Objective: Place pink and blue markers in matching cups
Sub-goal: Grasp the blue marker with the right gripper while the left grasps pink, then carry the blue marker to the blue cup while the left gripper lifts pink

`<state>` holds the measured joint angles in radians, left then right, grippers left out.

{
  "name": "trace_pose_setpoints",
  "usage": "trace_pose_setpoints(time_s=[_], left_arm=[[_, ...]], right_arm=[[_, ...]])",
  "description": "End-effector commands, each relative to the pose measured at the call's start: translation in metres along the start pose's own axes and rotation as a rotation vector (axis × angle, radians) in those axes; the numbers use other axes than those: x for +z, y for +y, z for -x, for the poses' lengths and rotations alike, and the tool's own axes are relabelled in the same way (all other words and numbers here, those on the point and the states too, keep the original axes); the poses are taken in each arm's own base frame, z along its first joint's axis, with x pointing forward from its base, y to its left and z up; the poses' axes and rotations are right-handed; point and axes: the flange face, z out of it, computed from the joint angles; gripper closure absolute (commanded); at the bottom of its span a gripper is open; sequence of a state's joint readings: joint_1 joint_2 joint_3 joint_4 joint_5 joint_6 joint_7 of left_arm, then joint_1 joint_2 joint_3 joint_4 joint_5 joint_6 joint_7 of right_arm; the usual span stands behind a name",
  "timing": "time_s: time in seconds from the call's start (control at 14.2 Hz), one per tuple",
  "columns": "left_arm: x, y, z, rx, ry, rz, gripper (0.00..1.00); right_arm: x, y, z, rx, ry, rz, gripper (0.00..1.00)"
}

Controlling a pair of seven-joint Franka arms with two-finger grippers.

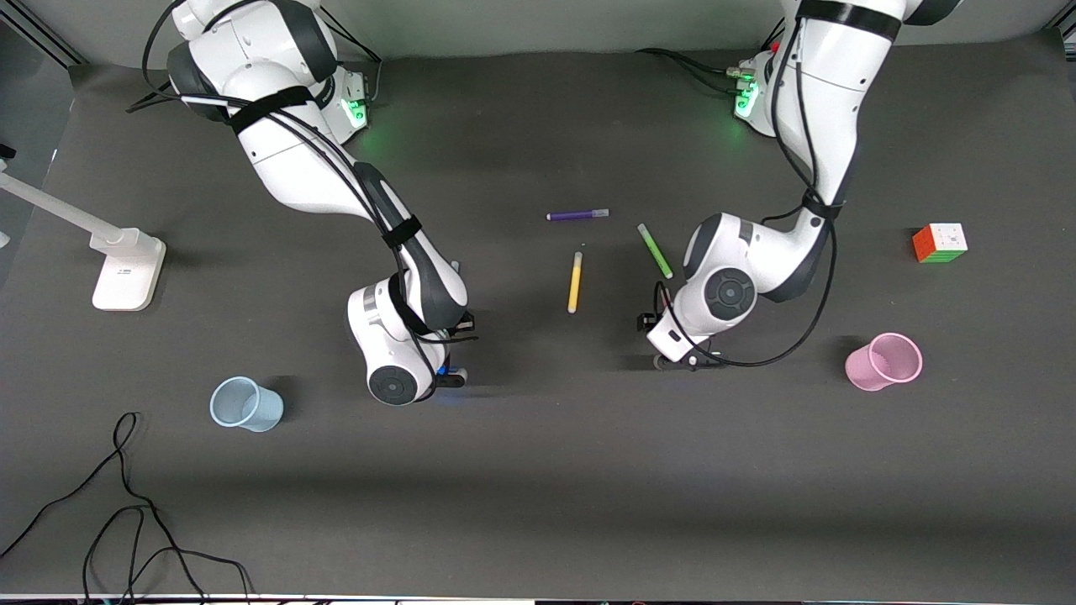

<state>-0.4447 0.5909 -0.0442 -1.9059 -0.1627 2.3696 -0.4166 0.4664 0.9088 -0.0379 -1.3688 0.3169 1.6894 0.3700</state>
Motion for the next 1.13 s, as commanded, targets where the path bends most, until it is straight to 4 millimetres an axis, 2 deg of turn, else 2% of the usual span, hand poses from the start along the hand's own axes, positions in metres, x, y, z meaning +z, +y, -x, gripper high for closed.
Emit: trace_pose_setpoints(time_s=[0.0, 0.21, 0.42, 0.57, 0.78, 0.92, 1.06], left_arm=[[-0.002, 0.0, 0.008, -0.036, -0.003, -0.004, 0.23], [0.0, -0.003, 0.01, -0.024, -0.003, -0.015, 0.22], [0.004, -0.009, 0.011, -0.013, -0.005, -0.02, 0.24], [0.004, -0.011, 0.01, 0.001, -0.006, -0.019, 0.49], [0.002, -0.012, 0.01, 0.011, -0.005, -0.018, 0.71], [0.0, -0.012, 0.009, 0.01, 0.001, -0.016, 0.82], [-0.001, -0.014, 0.008, 0.007, 0.001, -0.016, 0.98]], right_arm=[[-0.041, 0.005, 0.01, 0.031, 0.06, -0.029, 1.0], [-0.102, 0.038, 0.016, 0.072, 0.177, -0.011, 1.0], [-0.178, 0.082, 0.04, 0.126, 0.31, 0.005, 1.0], [-0.225, 0.119, 0.056, 0.184, 0.415, 0.054, 1.0], [-0.277, 0.183, 0.068, 0.271, 0.557, 0.109, 1.0], [-0.301, 0.219, 0.062, 0.331, 0.677, 0.085, 1.0], [-0.307, 0.247, 0.054, 0.365, 0.757, 0.079, 1.0]])
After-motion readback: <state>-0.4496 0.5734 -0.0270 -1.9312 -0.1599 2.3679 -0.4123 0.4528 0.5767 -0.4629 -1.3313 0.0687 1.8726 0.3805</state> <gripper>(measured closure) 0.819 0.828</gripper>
